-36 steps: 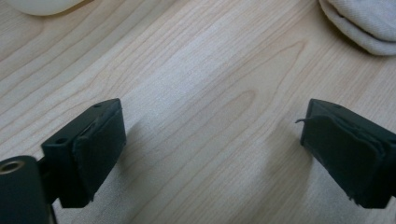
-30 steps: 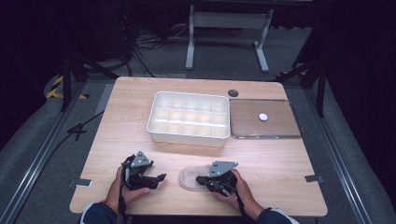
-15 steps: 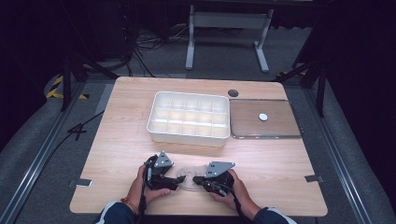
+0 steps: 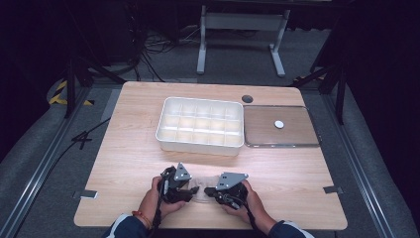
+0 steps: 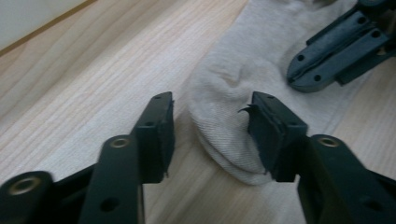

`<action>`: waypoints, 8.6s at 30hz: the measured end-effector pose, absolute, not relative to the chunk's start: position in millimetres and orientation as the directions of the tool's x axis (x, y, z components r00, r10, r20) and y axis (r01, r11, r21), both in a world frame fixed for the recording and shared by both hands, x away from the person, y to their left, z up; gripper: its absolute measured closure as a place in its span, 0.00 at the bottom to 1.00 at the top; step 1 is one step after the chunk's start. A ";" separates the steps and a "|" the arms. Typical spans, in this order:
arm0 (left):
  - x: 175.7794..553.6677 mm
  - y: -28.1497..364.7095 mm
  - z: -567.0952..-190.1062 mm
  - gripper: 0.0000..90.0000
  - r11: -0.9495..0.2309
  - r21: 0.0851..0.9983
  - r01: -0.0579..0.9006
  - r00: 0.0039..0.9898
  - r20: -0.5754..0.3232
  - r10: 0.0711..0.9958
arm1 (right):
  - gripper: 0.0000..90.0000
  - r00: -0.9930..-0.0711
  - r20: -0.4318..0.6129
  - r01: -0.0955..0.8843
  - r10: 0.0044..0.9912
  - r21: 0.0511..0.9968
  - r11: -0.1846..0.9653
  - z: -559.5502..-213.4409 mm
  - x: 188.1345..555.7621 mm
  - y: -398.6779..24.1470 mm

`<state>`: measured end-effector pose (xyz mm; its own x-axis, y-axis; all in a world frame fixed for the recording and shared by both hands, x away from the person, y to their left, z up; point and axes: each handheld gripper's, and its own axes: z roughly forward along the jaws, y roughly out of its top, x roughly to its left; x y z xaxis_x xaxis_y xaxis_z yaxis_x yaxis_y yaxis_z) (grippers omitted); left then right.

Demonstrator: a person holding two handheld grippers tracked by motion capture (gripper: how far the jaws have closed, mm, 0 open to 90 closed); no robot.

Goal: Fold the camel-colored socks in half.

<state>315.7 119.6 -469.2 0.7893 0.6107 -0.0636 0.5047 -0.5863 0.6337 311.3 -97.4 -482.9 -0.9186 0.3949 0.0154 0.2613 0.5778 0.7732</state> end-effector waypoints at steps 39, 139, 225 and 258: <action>306.7 139.4 -448.5 0.93 -0.478 0.737 0.478 0.796 -0.133 0.590 | 0.95 -0.914 0.027 0.276 0.404 0.771 0.574 -471.0 320.7 -83.3; 330.2 58.2 -436.7 0.61 -0.337 0.780 0.528 0.759 -0.255 0.599 | 0.70 -0.860 0.032 0.386 0.509 0.693 0.609 -470.2 342.6 -164.1; 323.3 87.4 -476.5 0.89 -0.501 0.694 0.518 0.808 -0.204 0.553 | 0.86 -0.886 -0.088 0.267 0.455 0.704 0.658 -465.0 324.5 -136.2; 319.2 97.4 -460.8 0.92 -0.400 0.761 0.510 0.777 -0.209 0.593 | 0.81 -0.876 -0.085 0.286 0.475 0.702 0.652 -466.9 331.4 -119.5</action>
